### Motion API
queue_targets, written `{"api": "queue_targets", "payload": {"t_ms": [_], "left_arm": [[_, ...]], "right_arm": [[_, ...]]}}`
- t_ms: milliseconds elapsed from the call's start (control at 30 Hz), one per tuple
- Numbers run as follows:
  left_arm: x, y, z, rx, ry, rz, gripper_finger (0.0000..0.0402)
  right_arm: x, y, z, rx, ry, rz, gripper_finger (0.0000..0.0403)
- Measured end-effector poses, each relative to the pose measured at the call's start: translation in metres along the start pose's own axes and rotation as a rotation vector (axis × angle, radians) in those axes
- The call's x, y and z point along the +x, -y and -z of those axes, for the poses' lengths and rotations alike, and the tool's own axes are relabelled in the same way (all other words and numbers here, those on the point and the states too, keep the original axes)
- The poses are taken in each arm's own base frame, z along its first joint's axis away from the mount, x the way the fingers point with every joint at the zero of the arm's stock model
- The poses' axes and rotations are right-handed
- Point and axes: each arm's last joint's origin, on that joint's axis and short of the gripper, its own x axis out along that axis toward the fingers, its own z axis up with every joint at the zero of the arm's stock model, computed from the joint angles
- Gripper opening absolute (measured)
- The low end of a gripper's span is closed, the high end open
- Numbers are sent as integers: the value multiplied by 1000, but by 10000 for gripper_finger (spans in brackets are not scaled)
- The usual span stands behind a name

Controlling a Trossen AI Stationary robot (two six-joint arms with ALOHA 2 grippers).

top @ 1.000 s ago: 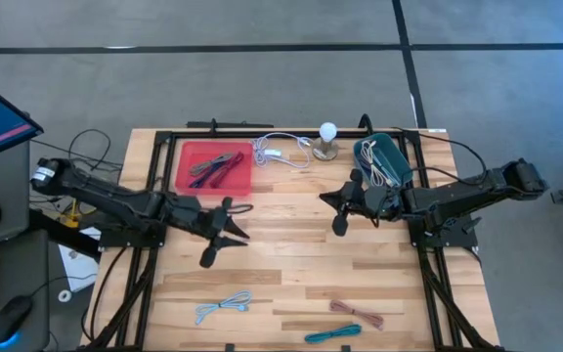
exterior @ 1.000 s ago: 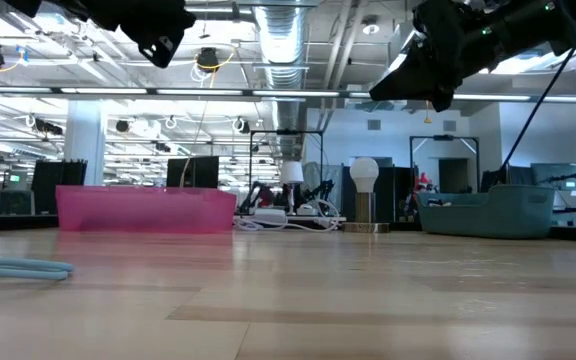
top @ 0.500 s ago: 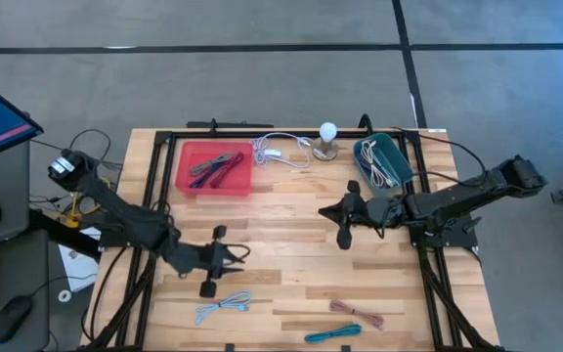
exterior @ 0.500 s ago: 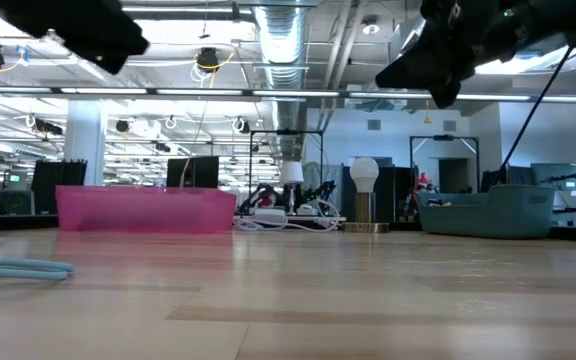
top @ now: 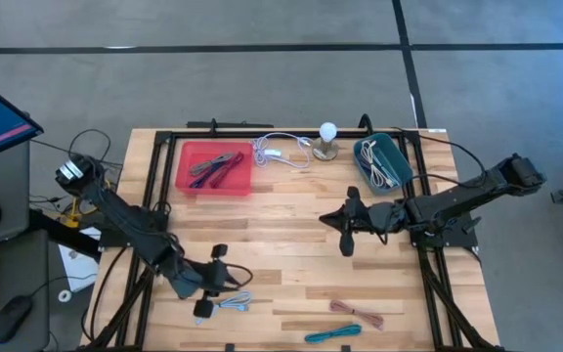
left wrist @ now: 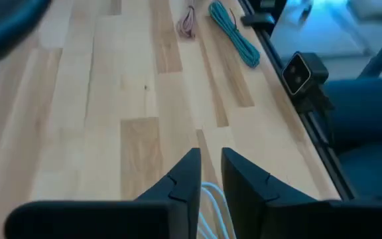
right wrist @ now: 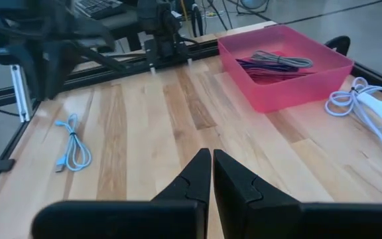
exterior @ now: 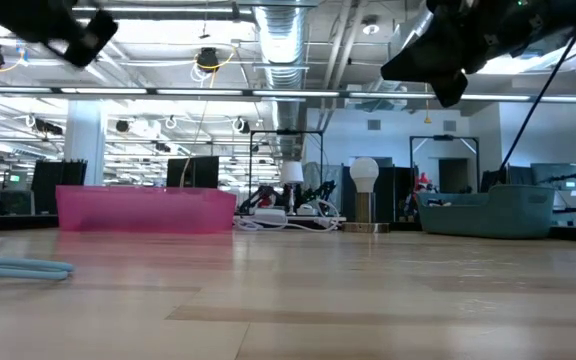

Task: Pick & Place USB Port
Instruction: Put the light blue charger cable into the blue bin

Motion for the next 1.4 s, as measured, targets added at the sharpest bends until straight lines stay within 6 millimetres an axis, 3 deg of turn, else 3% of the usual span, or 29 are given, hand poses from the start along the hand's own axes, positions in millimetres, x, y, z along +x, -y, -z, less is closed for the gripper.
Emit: {"api": "queue_targets", "payload": {"t_ms": [200,333,633,900,1133,1400], "left_arm": [[-3,8,-51,88,-161,-34,34],[1,9,-63,-62,-266,-27,31],[35,-2,-31,-383,-581,-154,30],[49,-2,-22,-434,-696,-78,34],[52,-10,-16,-423,-686,-126,92],[57,-9,-13,-457,-674,-53,157]], "right_arm": [[1,3,-1,5,4,19,11],[1,3,-1,4,3,17,11],[1,3,-1,3,1,14,11],[1,3,-1,3,1,14,11],[1,3,-1,3,1,14,11],[1,3,-1,3,0,13,11]]}}
